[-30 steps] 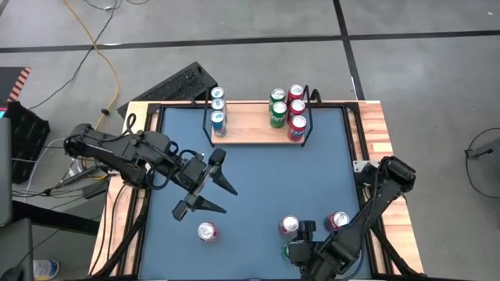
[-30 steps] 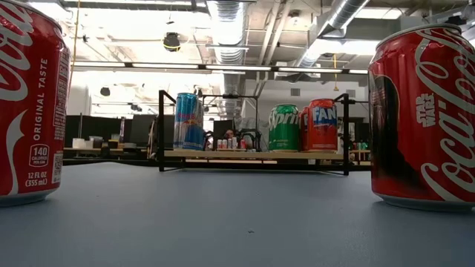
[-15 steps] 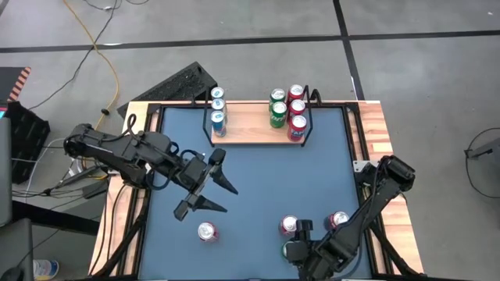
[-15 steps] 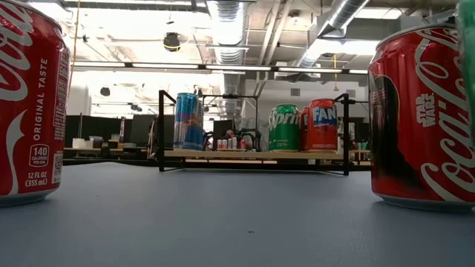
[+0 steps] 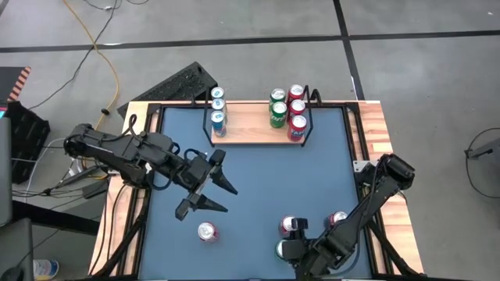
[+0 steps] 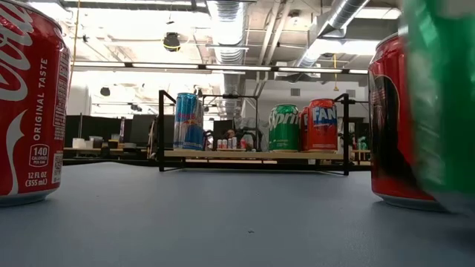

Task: Place canned beverage on shelf
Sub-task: Put the green soda can on the shelf aligned with the other green soda cans

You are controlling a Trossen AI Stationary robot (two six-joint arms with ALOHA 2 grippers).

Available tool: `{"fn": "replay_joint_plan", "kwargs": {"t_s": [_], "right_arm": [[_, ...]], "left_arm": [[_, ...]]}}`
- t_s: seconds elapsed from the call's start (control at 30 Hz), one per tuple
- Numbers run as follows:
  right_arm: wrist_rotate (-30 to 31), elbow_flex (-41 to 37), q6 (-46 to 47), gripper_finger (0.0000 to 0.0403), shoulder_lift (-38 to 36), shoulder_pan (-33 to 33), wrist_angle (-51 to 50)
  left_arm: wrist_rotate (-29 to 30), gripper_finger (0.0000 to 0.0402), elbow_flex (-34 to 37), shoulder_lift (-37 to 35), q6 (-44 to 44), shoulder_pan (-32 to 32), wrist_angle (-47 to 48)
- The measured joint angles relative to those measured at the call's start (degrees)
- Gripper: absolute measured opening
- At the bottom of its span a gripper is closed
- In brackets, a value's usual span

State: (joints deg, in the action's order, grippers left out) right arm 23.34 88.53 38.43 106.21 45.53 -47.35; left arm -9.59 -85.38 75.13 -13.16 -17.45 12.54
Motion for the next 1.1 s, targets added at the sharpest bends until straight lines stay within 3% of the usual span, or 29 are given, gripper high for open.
{"fn": "replay_joint_plan", "kwargs": {"t_s": [0.33,0.6,0.8,1.1], "right_arm": [[2.34,0.07,-7.2,0.0225,-7.07,-4.42,1.05],[2.9,0.13,-17.38,0.0225,-15.56,-12.47,-0.97],[1.38,0.2,-24.71,0.0225,-20.68,-24.98,-5.31],[-10.67,0.22,-37.98,0.0226,-20.41,-46.35,-6.88]], "left_arm": [[0.01,0.022,0.0,0.0,-0.18,0.0,0.16],[0.83,0.022,0.0,0.0,-0.18,0.0,1.77],[2.85,0.022,0.0,0.0,-0.17,0.02,2.55],[2.91,0.022,0.0,0.0,-0.01,0.02,3.12]]}}
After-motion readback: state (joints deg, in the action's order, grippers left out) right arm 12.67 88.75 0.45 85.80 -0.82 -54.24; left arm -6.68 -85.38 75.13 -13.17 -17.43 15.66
